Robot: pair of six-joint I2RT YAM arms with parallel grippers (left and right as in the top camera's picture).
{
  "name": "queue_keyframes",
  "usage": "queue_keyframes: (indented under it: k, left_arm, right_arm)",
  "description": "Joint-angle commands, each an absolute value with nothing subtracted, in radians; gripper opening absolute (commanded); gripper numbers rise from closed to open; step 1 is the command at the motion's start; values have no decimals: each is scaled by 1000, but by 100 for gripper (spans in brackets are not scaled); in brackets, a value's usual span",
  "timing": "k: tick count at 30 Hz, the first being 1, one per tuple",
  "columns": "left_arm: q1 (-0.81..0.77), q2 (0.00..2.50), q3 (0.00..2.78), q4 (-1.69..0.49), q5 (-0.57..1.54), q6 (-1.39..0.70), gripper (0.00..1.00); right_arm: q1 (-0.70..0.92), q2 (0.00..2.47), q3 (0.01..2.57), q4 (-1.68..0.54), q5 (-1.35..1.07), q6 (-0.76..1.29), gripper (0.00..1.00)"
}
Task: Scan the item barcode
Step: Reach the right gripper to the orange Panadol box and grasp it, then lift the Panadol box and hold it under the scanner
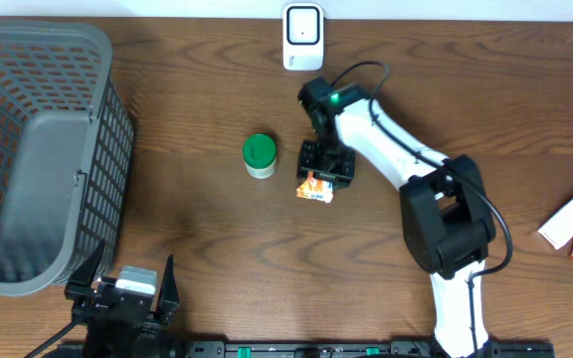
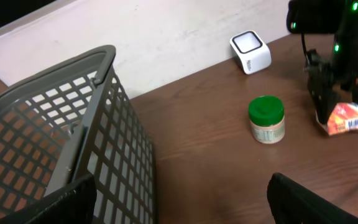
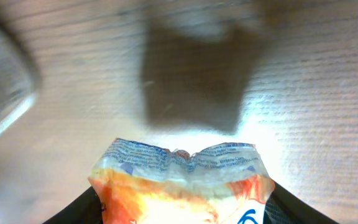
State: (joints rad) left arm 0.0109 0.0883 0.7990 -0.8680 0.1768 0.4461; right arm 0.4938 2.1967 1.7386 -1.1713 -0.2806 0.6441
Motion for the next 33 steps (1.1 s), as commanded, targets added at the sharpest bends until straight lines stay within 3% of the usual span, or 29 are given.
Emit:
queue_keyframes:
  k: [1,8,21,27,33]
  left_arm:
    - [9,82,802,-867,171,451,87]
    - [9,82,802,-867,171,451,87]
    - [9,82,802,-867,172,451,87]
    - [9,82,802,-868,172,451,87]
    - [9,82,802,-872,171,451,87]
  right_arm:
    - [441,2201,1794,-1225,-480,520,57]
    - [377,2201,1797,-1357,-625,454,56]
    - [340,2201,1797,-1411,-630,429,56]
    - [346,2201,1797,-1070,-538,429,56]
    - [346,2201,1798,-752,-487,417,49]
